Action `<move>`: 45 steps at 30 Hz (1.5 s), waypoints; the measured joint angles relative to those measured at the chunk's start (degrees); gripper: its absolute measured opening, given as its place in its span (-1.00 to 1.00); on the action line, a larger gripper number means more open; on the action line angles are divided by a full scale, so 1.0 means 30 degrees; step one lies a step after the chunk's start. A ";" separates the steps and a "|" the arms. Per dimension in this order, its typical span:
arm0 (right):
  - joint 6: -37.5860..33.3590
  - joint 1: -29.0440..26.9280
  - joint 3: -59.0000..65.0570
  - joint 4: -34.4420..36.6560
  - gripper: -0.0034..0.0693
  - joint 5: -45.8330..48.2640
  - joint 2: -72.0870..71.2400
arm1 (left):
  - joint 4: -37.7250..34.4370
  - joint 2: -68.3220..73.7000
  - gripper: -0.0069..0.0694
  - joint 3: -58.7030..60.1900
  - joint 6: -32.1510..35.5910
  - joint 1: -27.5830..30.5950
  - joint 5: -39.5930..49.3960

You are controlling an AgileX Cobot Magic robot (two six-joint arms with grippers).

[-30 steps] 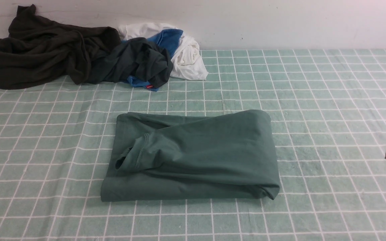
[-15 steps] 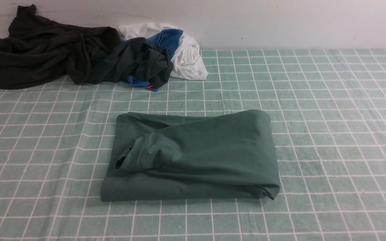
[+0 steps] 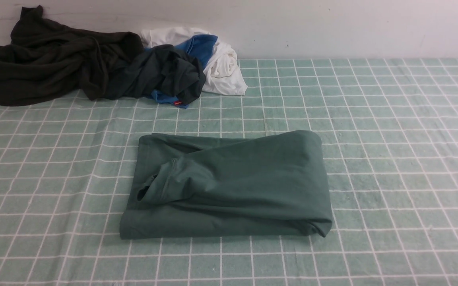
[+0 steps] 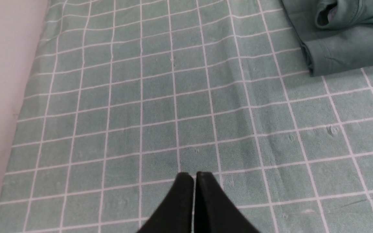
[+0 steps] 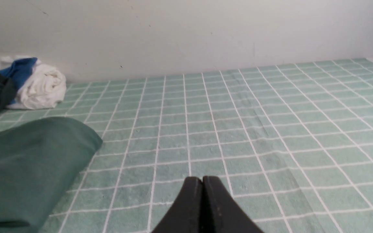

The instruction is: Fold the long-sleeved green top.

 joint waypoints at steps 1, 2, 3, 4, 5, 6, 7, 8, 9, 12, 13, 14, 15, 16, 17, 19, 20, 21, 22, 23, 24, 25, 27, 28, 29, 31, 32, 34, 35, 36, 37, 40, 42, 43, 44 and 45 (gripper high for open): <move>0.0050 0.0000 0.0000 -0.0191 -0.94 0.0302 -0.0005 | 0.0000 0.0000 -0.83 0.0000 0.0000 0.0000 0.0000; 0.0092 0.0000 0.0000 -0.0512 -0.94 0.0840 -0.0005 | 0.0000 0.0000 -0.83 0.0000 0.0000 0.0000 0.0000; 0.0113 0.0000 -0.0023 -0.0541 -0.94 0.0929 -0.0005 | 0.0000 0.0000 -0.83 0.0000 0.0000 0.0000 0.0000; 0.0128 0.0000 -0.0037 -0.0557 -0.94 0.1045 -0.0005 | 0.0000 0.0000 -0.83 0.0000 0.0000 0.0000 0.0000; 0.0128 0.0000 -0.0037 -0.0557 -0.94 0.1071 -0.0005 | 0.0000 0.0000 -0.83 0.0007 0.0000 0.0000 0.0000; 0.0128 0.0000 -0.0037 -0.0557 -0.94 0.1091 -0.0005 | 0.0000 0.0000 -0.83 0.0007 0.0000 0.0000 0.0000; 0.0128 0.0000 -0.0037 -0.0557 -0.94 0.1110 -0.0005 | 0.0000 0.0000 -0.83 0.0007 0.0000 0.0000 0.0000; 0.0128 0.0000 -0.0037 -0.0557 -0.94 0.1129 -0.0005 | 0.0000 0.0000 -0.83 0.0007 0.0000 0.0000 0.0000; 0.0128 0.0000 -0.0037 -0.0557 -0.94 0.1129 -0.0005 | 0.0000 0.0000 -0.83 0.0007 0.0000 0.0000 0.0000; 0.0128 0.0000 -0.0037 -0.0561 -0.94 0.1129 -0.0005 | 0.0000 0.0000 -0.83 0.0007 0.0000 0.0000 0.0000; 0.0128 0.0000 -0.0037 -0.0561 -0.94 0.1129 -0.0005 | 0.0000 0.0000 -0.83 0.0007 0.0000 0.0000 0.0000; 0.0128 0.0000 -0.0037 -0.0561 -0.94 0.1129 -0.0005 | 0.0000 0.0000 -0.83 0.0007 0.0000 0.0000 0.0000; 0.0128 0.0000 -0.0037 -0.0561 -0.94 0.1146 -0.0005 | 0.0000 0.0000 -0.83 0.0007 0.0000 0.0000 0.0000; 0.0128 0.0000 -0.0037 -0.0561 -0.94 0.1146 -0.0005 | 0.0000 0.0000 -0.83 0.0007 0.0000 0.0000 0.0000; 0.0128 0.0000 -0.0037 -0.0561 -0.94 0.1146 -0.0005 | 0.0000 0.0000 -0.83 0.0007 0.0000 0.0000 0.0000; 0.0128 0.0000 -0.0037 -0.0561 -0.94 0.1146 -0.0005 | 0.0000 0.0000 -0.83 0.0007 0.0000 0.0000 0.0000; 0.0128 0.0000 -0.0037 -0.0577 -0.94 0.1146 -0.0005 | 0.0000 0.0000 -0.83 0.0007 0.0000 0.0000 0.0000; 0.0128 0.0000 -0.0037 -0.0577 -0.94 0.1146 -0.0005 | 0.0000 0.0000 -0.83 0.0007 0.0000 0.0000 0.0000; 0.0128 0.0000 -0.0037 -0.0597 -0.94 0.1146 -0.0005 | 0.0000 0.0000 -0.83 0.0007 0.0000 0.0000 0.0000; 0.0128 0.0000 -0.0037 -0.0597 -0.94 0.1146 -0.0005 | 0.0000 0.0000 -0.83 0.0007 0.0000 0.0000 0.0000; 0.0128 0.0000 -0.0037 -0.0597 -0.94 0.1146 -0.0005 | 0.0000 0.0000 -0.83 0.0007 0.0000 0.0000 0.0000; 0.0128 0.0000 -0.0037 -0.0597 -0.94 0.1146 -0.0005 | 0.0000 0.0000 -0.83 0.0007 0.0000 0.0000 0.0000; 0.0128 0.0000 -0.0037 -0.0597 -0.94 0.1146 -0.0005 | 0.0000 0.0000 -0.83 0.0007 0.0000 0.0000 0.0000; 0.0128 0.0000 -0.0037 -0.0597 -0.94 0.1146 -0.0005 | 0.0000 0.0000 -0.83 0.0007 0.0000 0.0000 0.0000; 0.0128 0.0000 -0.0037 -0.0597 -0.94 0.1146 -0.0005 | 0.0000 0.0000 -0.83 0.0007 0.0000 0.0000 0.0000; 0.0128 0.0000 -0.0037 -0.0597 -0.94 0.1146 -0.0005 | 0.0000 0.0000 -0.83 0.0007 0.0000 0.0000 0.0000; 0.0128 0.0000 -0.0037 -0.0597 -0.94 0.1146 -0.0005 | 0.0093 0.0000 -0.83 0.0007 0.0000 0.0000 0.0000; 0.0128 0.0000 -0.0037 -0.0597 -0.94 0.1146 -0.0005 | 0.0641 0.0000 -0.83 0.0007 0.0022 0.0000 0.0018; 0.0128 0.0000 -0.0037 -0.0597 -0.94 0.1146 -0.0005 | 0.1138 0.0000 -0.83 0.0023 0.0040 0.0000 0.0018; 0.0128 0.0000 -0.0037 -0.0597 -0.94 0.1146 -0.0005 | 0.2150 0.0000 -0.83 0.0184 0.0046 0.0000 0.0018; 0.0128 0.0000 -0.0037 -0.0597 -0.94 0.1146 -0.0005 | 0.2228 0.0000 -0.83 0.0217 0.0046 0.0000 0.0018; 0.0128 0.0000 -0.0037 -0.0597 -0.94 0.1146 -0.0005 | 0.2147 0.0000 -0.83 0.0870 0.0062 0.0000 0.0064; 0.0128 0.0000 -0.0040 -0.0597 -0.94 0.1146 -0.0005 | 0.1626 0.0000 -0.83 0.1128 0.0062 0.0000 0.0064; 0.0128 0.0000 -0.0040 -0.0597 -0.94 0.1146 -0.0005 | 0.0988 0.0000 -0.83 0.1248 0.0062 0.0000 -0.0013; 0.0128 0.0000 -0.0040 -0.0597 -0.94 0.1146 -0.0005 | 0.0894 0.0000 -0.83 0.1279 0.0062 0.0000 -0.0051; 0.0128 0.0000 -0.0040 -0.0597 -0.94 0.1162 -0.0005 | 0.0085 0.0000 -0.83 0.1355 0.0062 0.0000 -0.0794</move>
